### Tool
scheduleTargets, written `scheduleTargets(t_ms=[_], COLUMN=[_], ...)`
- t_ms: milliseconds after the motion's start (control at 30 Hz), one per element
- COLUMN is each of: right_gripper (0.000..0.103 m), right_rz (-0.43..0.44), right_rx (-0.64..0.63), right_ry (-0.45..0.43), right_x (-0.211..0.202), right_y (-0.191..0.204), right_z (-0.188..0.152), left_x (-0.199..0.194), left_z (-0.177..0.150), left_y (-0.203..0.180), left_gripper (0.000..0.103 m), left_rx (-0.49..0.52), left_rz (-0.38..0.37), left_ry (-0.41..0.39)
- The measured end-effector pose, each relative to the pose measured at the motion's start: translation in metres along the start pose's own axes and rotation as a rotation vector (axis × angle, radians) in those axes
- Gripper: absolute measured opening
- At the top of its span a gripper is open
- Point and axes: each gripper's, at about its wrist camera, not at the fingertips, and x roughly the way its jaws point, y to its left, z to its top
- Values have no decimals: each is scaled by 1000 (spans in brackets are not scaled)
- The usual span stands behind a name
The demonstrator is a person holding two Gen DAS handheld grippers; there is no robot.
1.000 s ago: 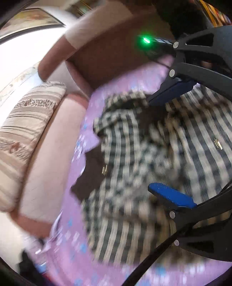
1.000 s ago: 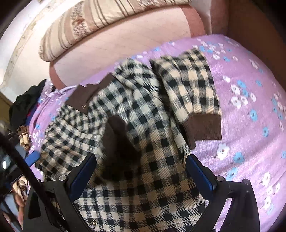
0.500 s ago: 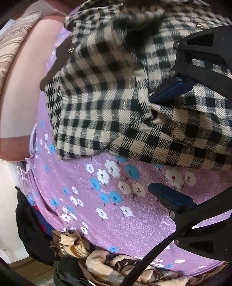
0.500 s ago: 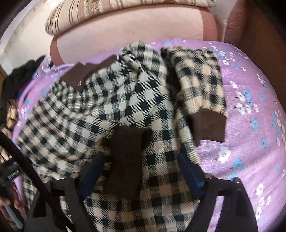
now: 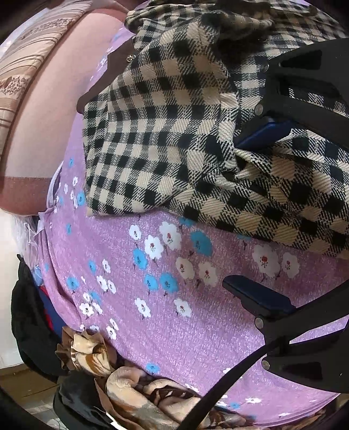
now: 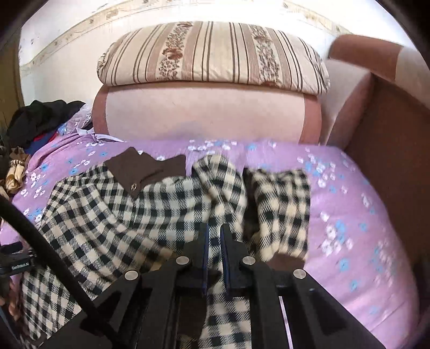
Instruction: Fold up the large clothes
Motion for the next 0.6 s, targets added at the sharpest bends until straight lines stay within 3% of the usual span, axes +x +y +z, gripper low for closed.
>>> scheduleTargets(t_ms=[33, 67, 100, 167, 267, 333, 367, 400, 433, 467, 600], right_gripper=[10, 16, 42, 74, 74, 64, 33, 22, 20, 7, 5], right_rz=[34, 98, 149, 211, 194, 196, 201, 192, 172, 160, 116], right_rx=[19, 71, 119, 208, 172, 132, 120, 107, 87, 67, -8], right_ry=[20, 54, 83, 155, 234, 287, 315, 329, 299, 268, 38], right_x=[2, 8, 13, 28, 49, 68, 76, 79, 74, 66, 12], right_y=[-4, -12, -16, -29, -21, -9, -3, 1, 6, 8, 12], right_z=[1, 0, -3, -17, -34, -43, -48, -50, -49, -44, -9], left_x=[0, 1, 1, 1, 3, 4, 4, 4, 4, 2, -7], left_z=[0, 0, 0, 0, 2, 2, 2, 1, 1, 0, 0], left_y=[-1, -1, 0, 2, 9, 14, 14, 16, 17, 18, 25], left_gripper=[88, 88, 88, 88, 88, 88, 88, 88, 88, 88, 88], left_rx=[8, 10, 9, 0, -31, -55, -58, -60, -62, -63, -81], left_rz=[6, 11, 11, 7, 3, -16, -18, -19, -21, -24, -48], left_ry=[4, 4, 4, 8, 15, 26, 29, 31, 32, 31, 15])
